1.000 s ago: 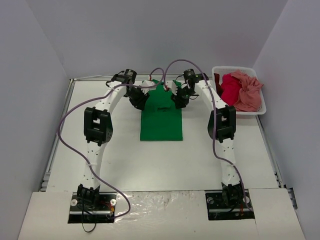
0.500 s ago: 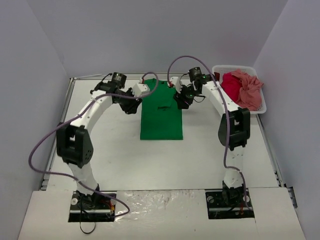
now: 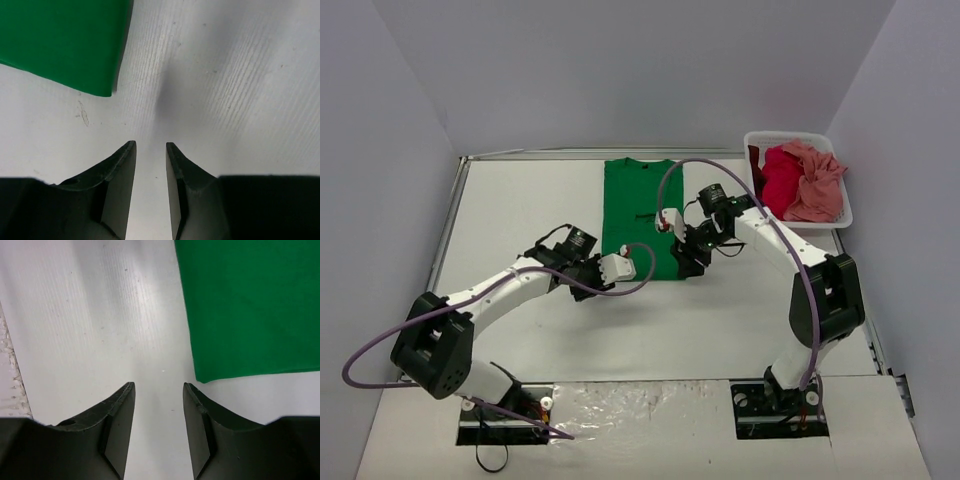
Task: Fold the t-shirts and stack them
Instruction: Fold the folded rectangular tshirt in 1/3 of the way
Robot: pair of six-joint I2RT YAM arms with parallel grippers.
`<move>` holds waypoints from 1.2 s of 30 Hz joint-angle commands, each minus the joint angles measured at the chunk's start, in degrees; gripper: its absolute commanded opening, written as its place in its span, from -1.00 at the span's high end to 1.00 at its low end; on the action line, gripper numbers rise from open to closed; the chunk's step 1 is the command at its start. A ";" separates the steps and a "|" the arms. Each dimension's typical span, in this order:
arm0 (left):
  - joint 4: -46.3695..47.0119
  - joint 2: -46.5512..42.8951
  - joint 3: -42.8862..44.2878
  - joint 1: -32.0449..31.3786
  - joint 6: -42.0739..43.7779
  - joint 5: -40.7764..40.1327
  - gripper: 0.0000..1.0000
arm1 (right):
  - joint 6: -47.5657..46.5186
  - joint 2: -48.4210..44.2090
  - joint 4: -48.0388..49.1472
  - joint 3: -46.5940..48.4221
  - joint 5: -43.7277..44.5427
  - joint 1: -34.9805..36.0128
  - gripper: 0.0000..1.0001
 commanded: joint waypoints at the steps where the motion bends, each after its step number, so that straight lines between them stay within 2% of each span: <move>1: 8.09 -1.49 -0.03 -0.78 -1.34 -3.57 0.42 | -2.09 -2.92 -0.56 -3.71 -2.46 -0.40 0.22; 10: 17.23 3.34 -2.41 -1.92 -3.01 -4.99 0.42 | -3.06 2.08 1.81 -5.22 -2.46 -0.48 0.23; 20: 16.89 7.91 -1.70 -1.57 -2.92 -3.14 0.43 | -2.63 6.56 1.73 -2.58 -2.11 -0.40 0.24; 36: 14.69 14.33 1.99 -0.52 -3.36 -3.49 0.40 | -1.92 7.09 1.55 -2.05 -0.88 -0.40 0.24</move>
